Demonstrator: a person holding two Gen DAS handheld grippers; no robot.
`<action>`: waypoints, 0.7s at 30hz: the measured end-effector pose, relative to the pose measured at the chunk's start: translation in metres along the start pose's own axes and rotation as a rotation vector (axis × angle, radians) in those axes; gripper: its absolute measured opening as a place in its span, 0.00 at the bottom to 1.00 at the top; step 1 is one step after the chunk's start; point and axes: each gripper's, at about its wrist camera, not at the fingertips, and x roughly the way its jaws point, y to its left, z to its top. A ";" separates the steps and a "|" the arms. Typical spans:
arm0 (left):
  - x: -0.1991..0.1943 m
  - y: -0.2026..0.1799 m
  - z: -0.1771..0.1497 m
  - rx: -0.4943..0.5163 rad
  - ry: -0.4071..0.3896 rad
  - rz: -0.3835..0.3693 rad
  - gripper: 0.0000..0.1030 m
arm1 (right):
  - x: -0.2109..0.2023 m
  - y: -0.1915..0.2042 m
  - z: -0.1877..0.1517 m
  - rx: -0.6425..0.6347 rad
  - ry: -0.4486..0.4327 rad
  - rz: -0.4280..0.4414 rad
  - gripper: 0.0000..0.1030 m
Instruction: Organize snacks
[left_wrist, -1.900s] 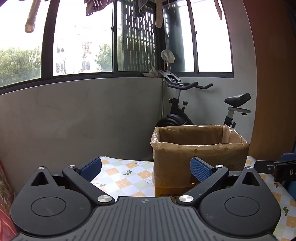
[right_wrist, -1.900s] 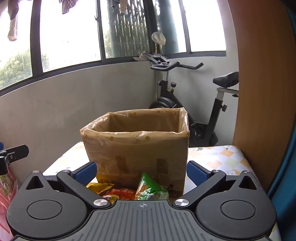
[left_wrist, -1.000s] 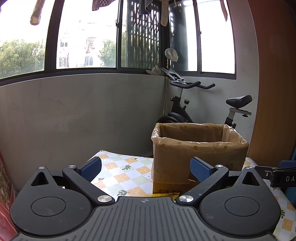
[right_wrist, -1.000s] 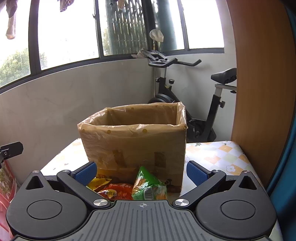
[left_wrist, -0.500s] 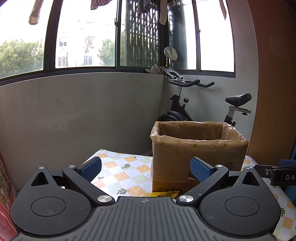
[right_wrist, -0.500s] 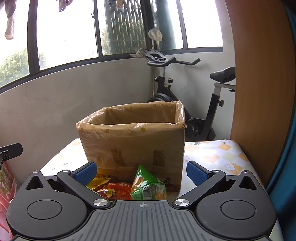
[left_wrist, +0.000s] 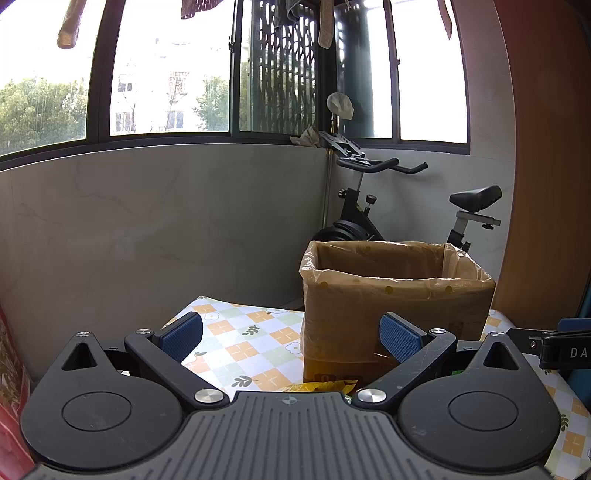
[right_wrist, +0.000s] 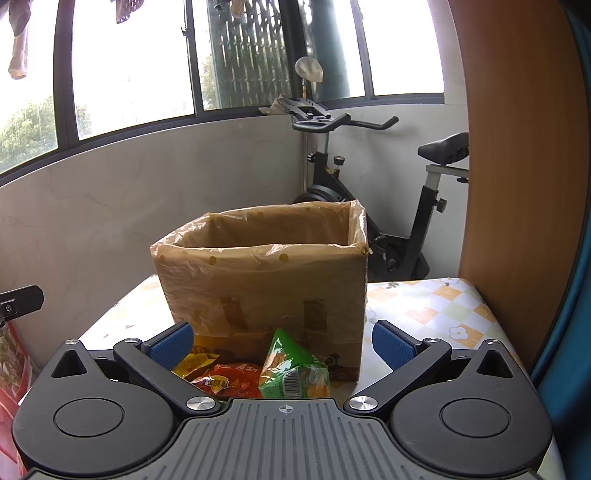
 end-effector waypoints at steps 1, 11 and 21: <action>0.000 0.000 0.000 0.000 0.000 0.000 1.00 | 0.000 0.000 0.000 0.000 0.000 0.000 1.00; 0.000 -0.001 -0.001 0.006 -0.001 -0.004 1.00 | 0.002 -0.002 0.000 0.004 -0.003 -0.004 1.00; 0.000 0.001 -0.001 -0.001 0.003 -0.008 1.00 | 0.005 -0.001 -0.001 -0.001 0.001 -0.006 1.00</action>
